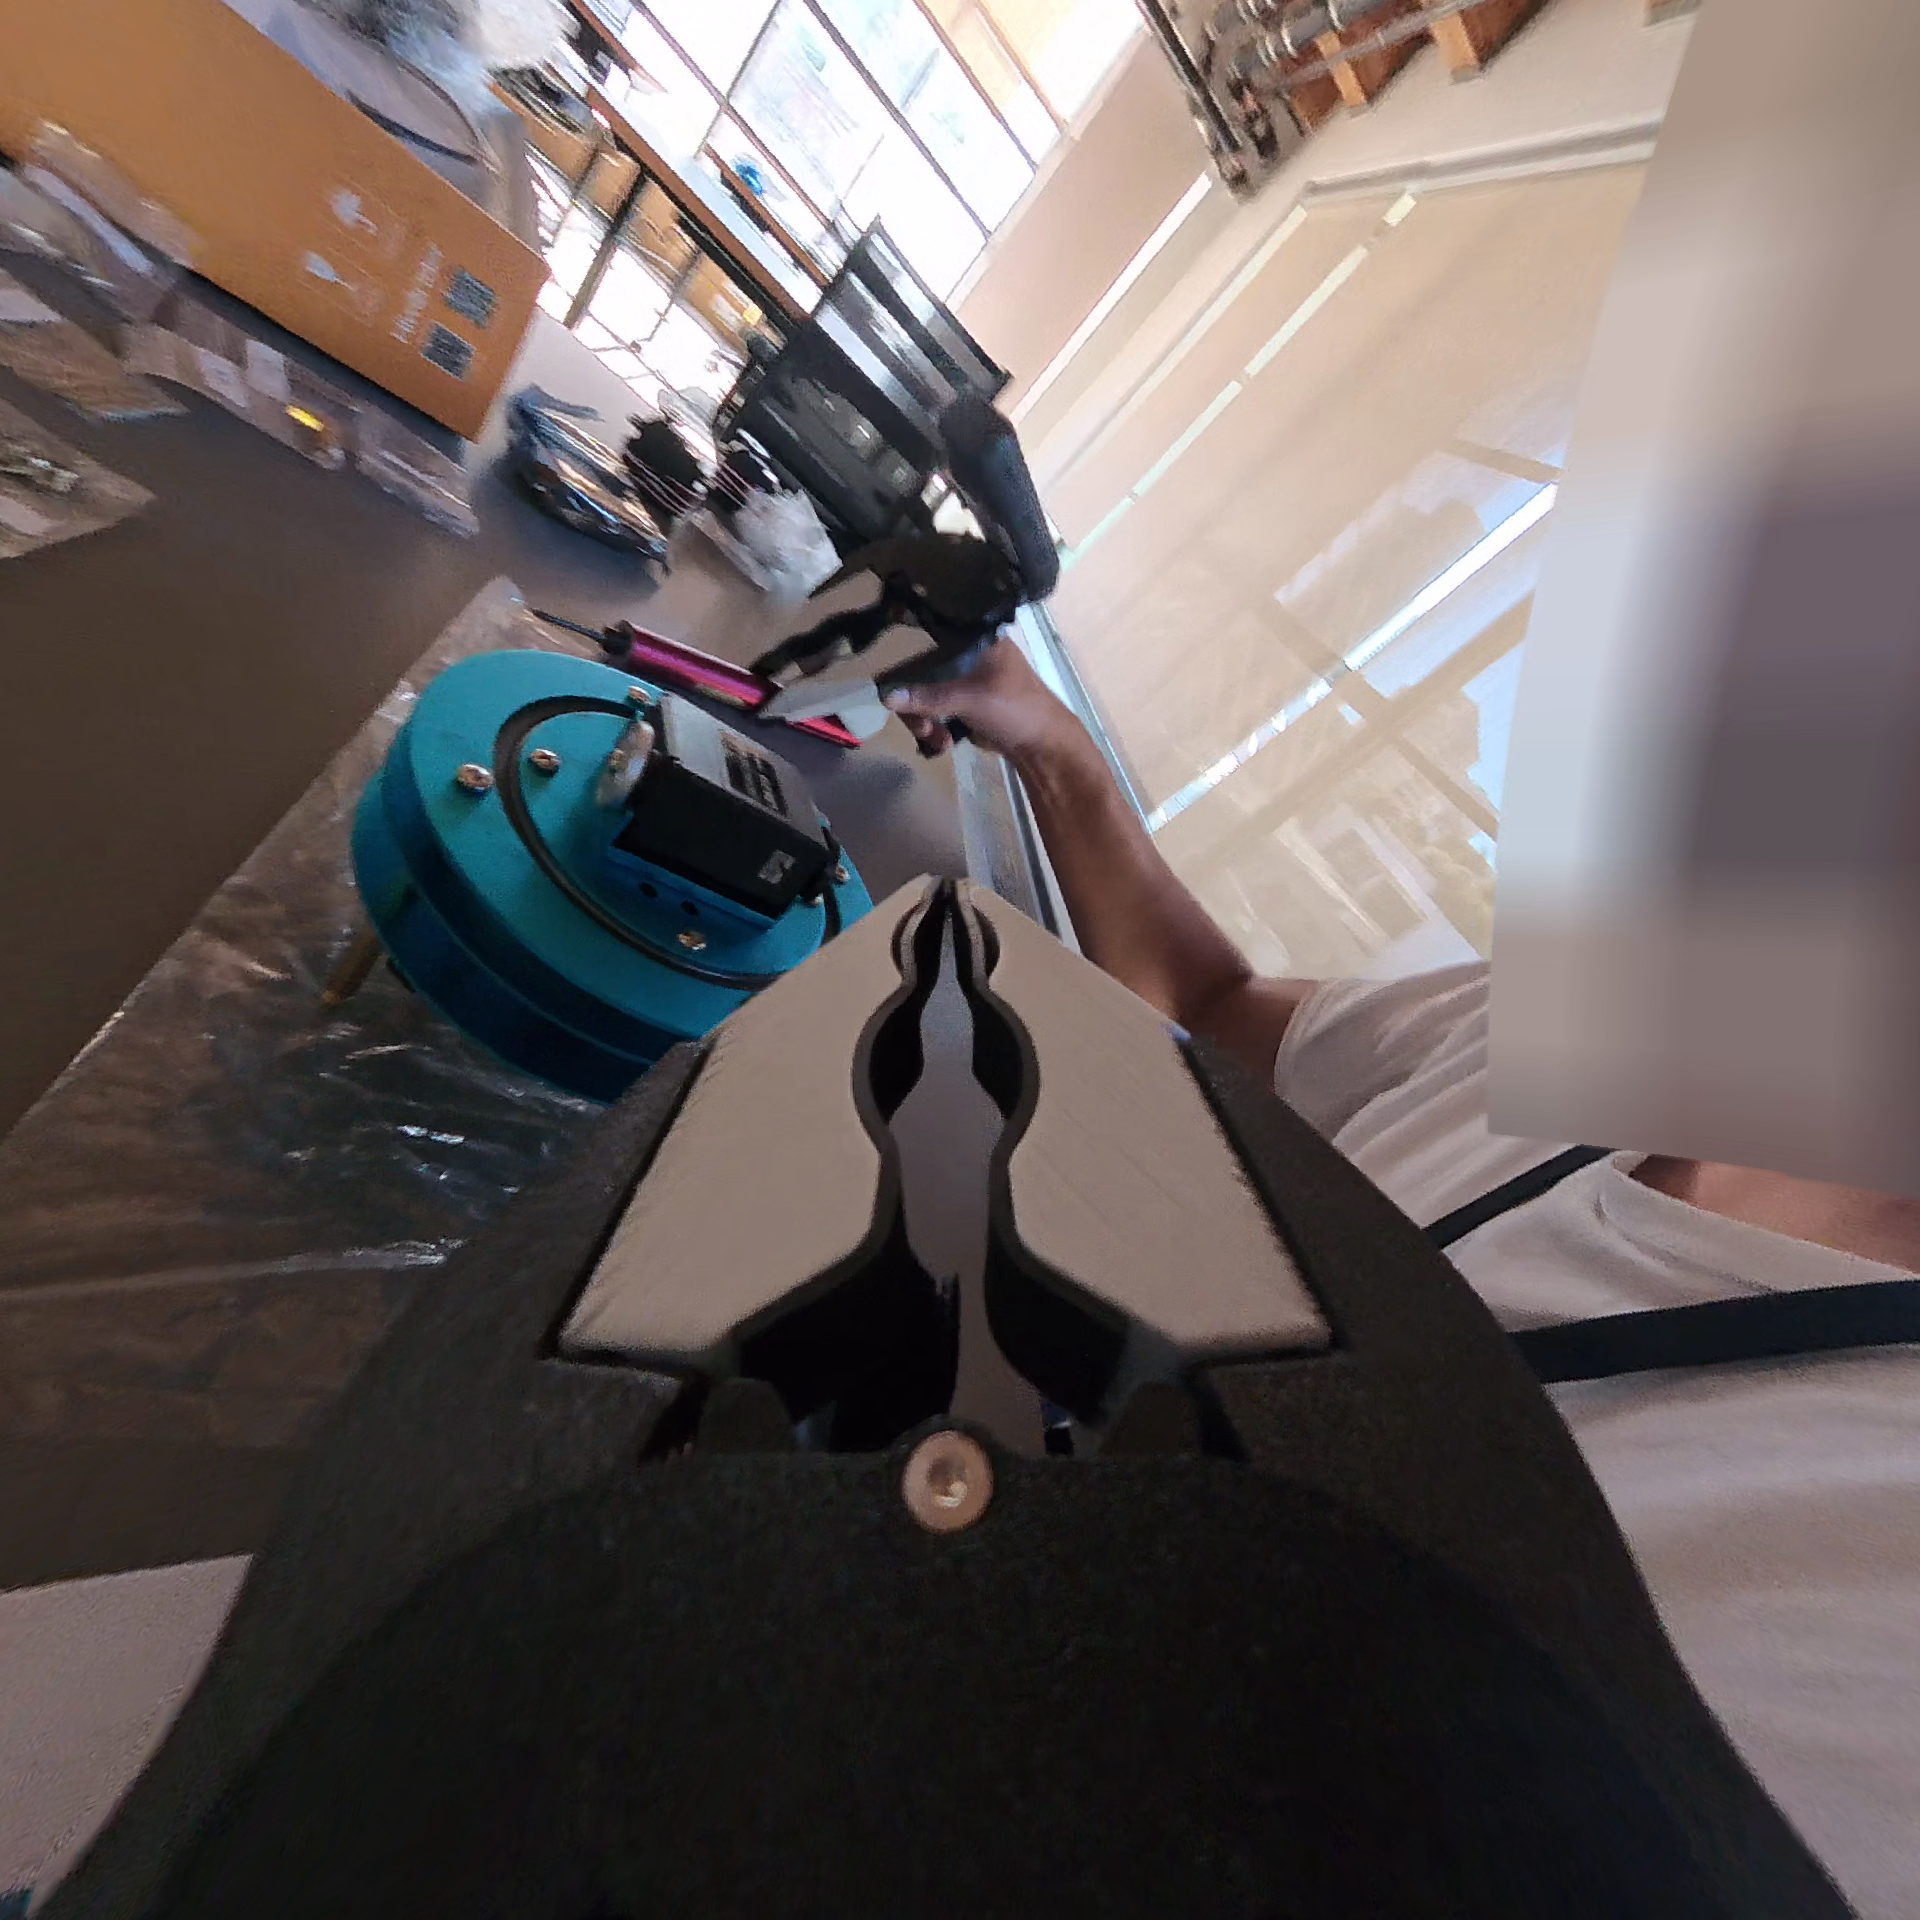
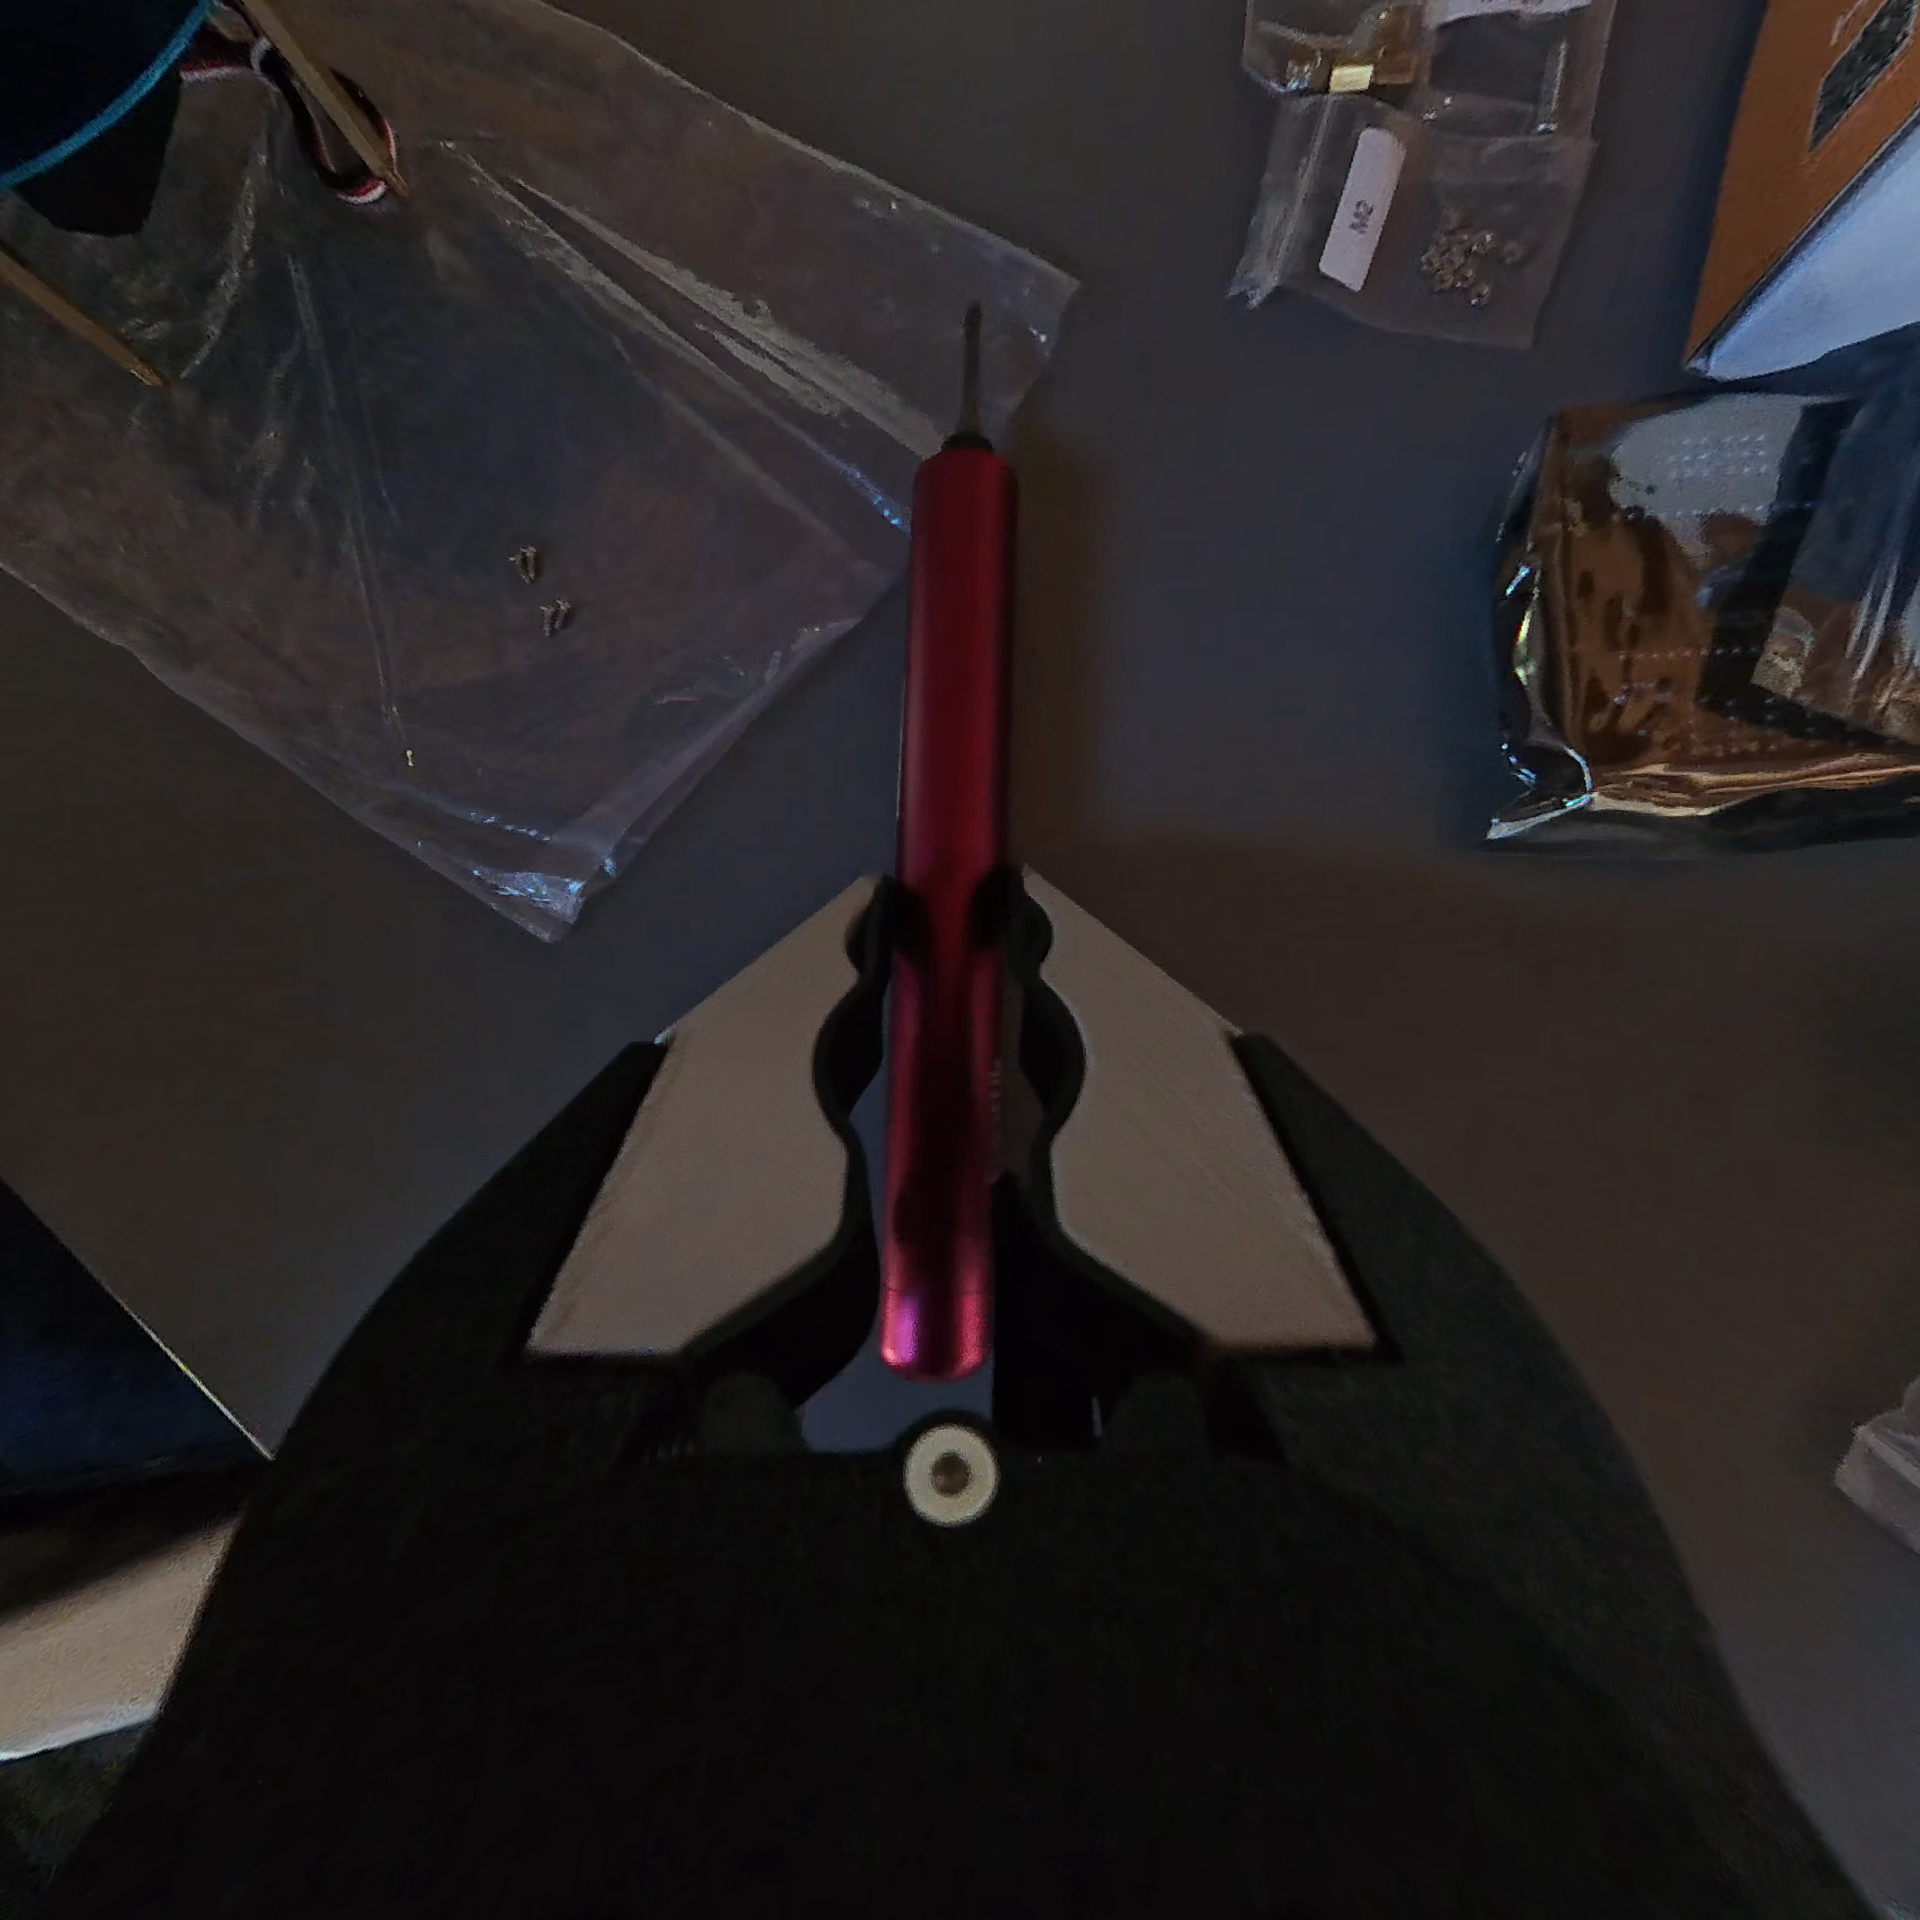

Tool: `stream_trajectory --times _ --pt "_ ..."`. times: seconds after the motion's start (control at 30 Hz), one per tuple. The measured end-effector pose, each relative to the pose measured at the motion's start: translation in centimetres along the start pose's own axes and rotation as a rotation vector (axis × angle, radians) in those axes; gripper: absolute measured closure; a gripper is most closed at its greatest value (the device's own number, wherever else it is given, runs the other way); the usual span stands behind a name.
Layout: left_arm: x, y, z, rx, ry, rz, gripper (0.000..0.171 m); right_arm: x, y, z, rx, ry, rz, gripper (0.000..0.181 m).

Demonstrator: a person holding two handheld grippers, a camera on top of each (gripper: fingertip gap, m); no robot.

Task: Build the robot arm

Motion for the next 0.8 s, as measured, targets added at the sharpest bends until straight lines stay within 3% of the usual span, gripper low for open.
stream_trajectory --times 0.27,0.43,0.5,0.6,0.7,0.8 --pt "0.1 1.1 -1.6 0.232 0.241 -0.090 0.171 -0.5 -0.2 -0.2 -0.037 0.075 0.015 0.162" --pt "0.6 2.5 -3.3 0.215 0.488 -0.202 0.171 0.7 -1.7 -2.9 -0.187 0.280 0.007 0.153" --pt "0.9 3.0 -4.0 0.148 0.620 -0.280 0.171 2.6 -5.2 -5.2 -0.150 0.516 0.028 0.153" --pt "0.5 3.5 -3.9 0.069 0.725 -0.358 0.171 5.5 -14.9 -6.0 0.103 0.839 -0.038 0.153" --pt "-0.2 4.1 -3.1 0.001 0.758 -0.424 0.171 6.7 -24.0 -2.8 0.242 0.880 -0.171 0.152" --pt "-1.1 4.9 -2.2 -0.037 0.732 -0.458 0.171 7.8 -29.0 -0.6 0.262 0.864 -0.282 0.149"
Point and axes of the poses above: each gripper's, where its closed fingertips meet, z out along the fingers, x out of its top, y = z × x across the jaws, the point moved 7 cm from there along -z, back along the fingers, and after that the axes turned 14 degrees about z, right-handed, at the moved point
